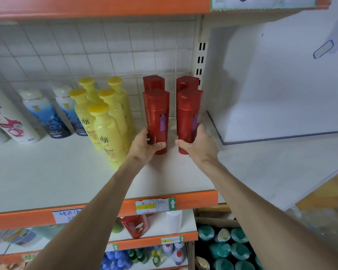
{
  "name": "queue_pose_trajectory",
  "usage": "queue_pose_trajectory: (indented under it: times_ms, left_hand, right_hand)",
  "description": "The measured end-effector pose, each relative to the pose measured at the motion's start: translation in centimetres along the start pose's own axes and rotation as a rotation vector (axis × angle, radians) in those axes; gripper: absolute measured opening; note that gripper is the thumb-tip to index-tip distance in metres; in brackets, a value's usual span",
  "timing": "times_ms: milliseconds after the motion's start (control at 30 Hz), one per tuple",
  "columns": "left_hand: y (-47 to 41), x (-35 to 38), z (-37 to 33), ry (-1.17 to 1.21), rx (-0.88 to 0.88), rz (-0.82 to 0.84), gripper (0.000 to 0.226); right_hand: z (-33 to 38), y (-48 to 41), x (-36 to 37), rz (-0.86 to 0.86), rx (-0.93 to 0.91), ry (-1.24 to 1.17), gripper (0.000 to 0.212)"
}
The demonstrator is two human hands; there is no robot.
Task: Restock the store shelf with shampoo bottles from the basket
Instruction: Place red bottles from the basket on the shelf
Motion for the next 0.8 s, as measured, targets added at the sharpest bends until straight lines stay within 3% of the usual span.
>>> queue_pose_trajectory:
  times_ms: [433, 800]
  left_hand:
    - [0.6, 0.6, 0.1, 0.050, 0.046, -0.070, 0.053]
    - [0.2, 0.5, 0.2, 0.050, 0.050, -0.010, 0.057]
  right_hand:
    - [-0.5, -0.2, 0.4, 0.019, 0.020, -0.034, 0.052]
    - [-1.0, -0.5, 0.8, 0.034, 0.025, -0.038, 0.053]
Point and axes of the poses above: each hand's wrist, its own y-axis away from the middle knuckle, its own x-axis out of the palm, z = x × y, the point moved 4 cm from there along -y, towards the middle knuckle, and after that the axes turned 4 degrees about z, right-handed, at the moved point
